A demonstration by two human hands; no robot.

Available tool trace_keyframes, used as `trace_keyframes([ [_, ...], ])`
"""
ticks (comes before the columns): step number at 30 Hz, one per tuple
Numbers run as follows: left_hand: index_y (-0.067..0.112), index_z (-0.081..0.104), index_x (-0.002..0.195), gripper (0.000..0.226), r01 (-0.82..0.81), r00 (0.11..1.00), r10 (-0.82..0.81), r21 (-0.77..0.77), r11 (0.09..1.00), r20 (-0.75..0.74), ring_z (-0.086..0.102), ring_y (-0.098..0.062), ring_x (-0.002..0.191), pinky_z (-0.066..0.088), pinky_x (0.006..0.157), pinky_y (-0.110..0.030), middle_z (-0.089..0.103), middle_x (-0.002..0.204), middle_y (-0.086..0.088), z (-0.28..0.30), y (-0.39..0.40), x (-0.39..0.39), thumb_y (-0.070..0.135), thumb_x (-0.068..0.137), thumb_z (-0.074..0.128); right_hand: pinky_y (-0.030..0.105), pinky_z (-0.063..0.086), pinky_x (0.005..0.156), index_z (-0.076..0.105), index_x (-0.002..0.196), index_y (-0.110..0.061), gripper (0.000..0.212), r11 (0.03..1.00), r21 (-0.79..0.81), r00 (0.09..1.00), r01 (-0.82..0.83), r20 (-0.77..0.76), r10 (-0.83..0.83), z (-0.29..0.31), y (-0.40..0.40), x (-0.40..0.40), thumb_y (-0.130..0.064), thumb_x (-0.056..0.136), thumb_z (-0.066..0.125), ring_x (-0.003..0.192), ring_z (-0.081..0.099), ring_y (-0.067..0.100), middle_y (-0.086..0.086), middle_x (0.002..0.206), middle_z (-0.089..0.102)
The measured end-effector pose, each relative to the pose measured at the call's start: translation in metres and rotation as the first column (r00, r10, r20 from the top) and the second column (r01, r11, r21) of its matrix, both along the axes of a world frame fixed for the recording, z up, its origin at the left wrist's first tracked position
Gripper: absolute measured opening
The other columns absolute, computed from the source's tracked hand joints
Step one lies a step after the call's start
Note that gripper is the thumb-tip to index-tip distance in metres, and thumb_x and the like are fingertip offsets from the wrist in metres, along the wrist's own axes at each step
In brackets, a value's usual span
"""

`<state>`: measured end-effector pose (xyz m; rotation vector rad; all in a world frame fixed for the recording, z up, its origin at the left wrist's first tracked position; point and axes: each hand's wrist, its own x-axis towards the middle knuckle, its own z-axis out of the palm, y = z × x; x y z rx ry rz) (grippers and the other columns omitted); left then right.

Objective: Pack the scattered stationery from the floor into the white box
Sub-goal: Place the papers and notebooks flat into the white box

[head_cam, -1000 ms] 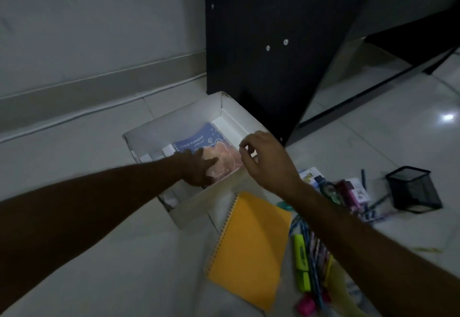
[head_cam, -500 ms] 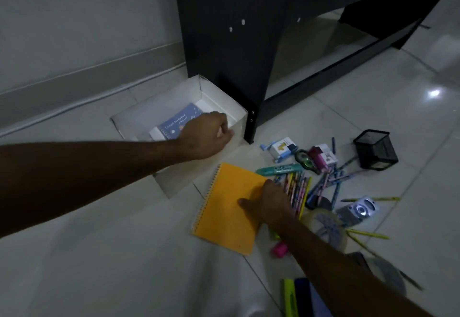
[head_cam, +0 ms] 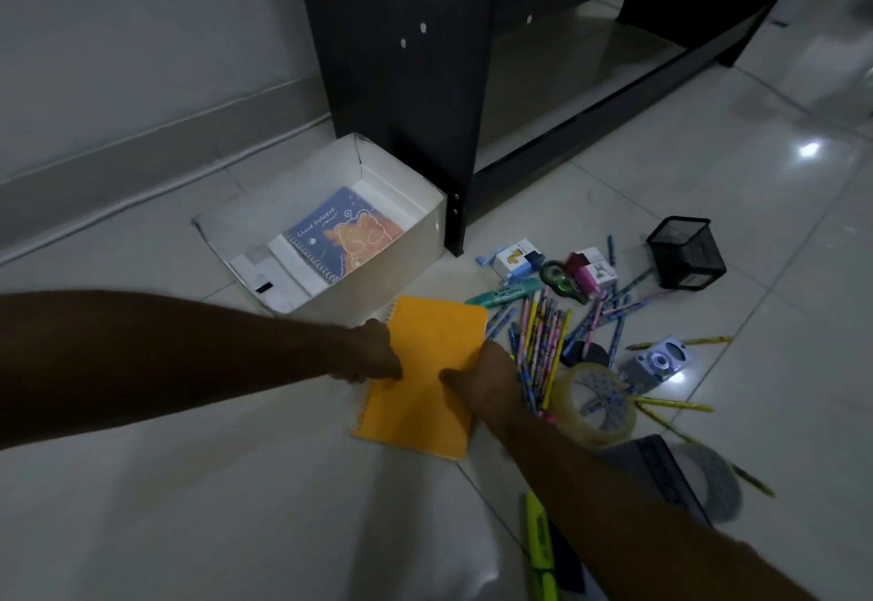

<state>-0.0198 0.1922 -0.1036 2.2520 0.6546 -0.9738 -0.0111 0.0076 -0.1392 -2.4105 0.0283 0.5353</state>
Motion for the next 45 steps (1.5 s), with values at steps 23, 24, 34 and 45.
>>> trace_keyframes([
  [23,0.031,0.03,0.148,0.072,0.347,0.802,-0.247,-0.087,0.934,0.543,0.058,-0.02,0.118,0.057,0.091,-0.044,0.052,0.139,0.008,0.243,0.12,0.065,0.023,0.087,0.068,0.032,0.05,0.062,0.066,0.104,-0.016,0.031,0.806,0.552,0.969,-0.214,0.223,0.104,0.232,0.036,0.117,-0.04,0.102,0.045,0.063,0.057,0.013,-0.005,0.07,0.063],
  [24,0.029,0.033,0.146,0.067,0.354,0.775,-0.274,-0.032,0.935,0.569,0.058,-0.018,0.116,0.056,0.092,-0.042,0.053,0.137,0.007,0.241,0.125,0.062,0.025,0.089,0.067,0.035,0.053,0.064,0.063,0.11,-0.013,0.037,0.783,0.609,0.992,-0.129,0.082,0.099,0.237,0.045,0.12,-0.042,0.103,0.041,0.065,0.061,0.019,0.002,0.075,0.067],
  [34,0.024,0.034,0.148,0.061,0.387,0.343,-0.896,0.826,0.409,0.282,0.058,-0.025,0.105,0.053,0.078,-0.036,0.051,0.127,-0.011,0.129,0.165,0.036,0.049,0.094,0.047,0.032,0.058,0.065,0.063,0.113,0.004,0.024,0.871,0.478,0.951,-0.115,-0.201,0.236,0.196,0.126,0.149,-0.003,0.09,0.064,0.092,0.065,0.024,0.017,0.112,0.061],
  [45,0.021,0.021,0.152,0.075,0.542,0.487,-0.851,0.695,0.472,0.197,0.048,-0.029,0.122,0.05,0.09,-0.043,0.034,0.145,-0.01,0.035,0.175,0.069,0.044,0.091,0.057,0.036,0.049,0.09,0.045,0.136,-0.005,0.047,0.92,-0.156,0.931,-0.36,0.003,0.365,0.102,0.183,0.175,-0.016,0.092,0.055,0.118,0.055,0.032,0.017,0.134,0.053],
])
